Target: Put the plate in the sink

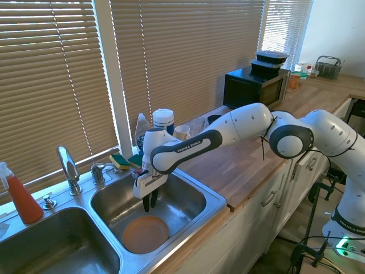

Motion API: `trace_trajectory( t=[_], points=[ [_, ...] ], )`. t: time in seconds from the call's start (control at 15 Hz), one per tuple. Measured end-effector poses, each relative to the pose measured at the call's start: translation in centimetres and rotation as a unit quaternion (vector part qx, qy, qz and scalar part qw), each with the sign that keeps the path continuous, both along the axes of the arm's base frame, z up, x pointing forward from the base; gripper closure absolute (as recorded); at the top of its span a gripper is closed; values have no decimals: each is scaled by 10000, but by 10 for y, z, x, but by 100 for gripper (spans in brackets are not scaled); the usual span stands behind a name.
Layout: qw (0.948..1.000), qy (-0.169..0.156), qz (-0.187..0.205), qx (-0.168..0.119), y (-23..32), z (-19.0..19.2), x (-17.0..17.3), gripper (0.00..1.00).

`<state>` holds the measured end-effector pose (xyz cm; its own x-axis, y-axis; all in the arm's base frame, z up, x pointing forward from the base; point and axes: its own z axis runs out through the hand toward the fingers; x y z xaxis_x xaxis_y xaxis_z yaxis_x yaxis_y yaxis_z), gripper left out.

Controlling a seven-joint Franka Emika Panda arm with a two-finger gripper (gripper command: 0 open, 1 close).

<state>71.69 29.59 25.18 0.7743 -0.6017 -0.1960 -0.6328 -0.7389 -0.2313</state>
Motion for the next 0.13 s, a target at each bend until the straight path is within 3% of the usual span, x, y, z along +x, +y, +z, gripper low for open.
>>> trace_trajectory(
  t=[0.13],
  points=[
    [9999,-145,-62,40,0,19,0,0]
  ],
)
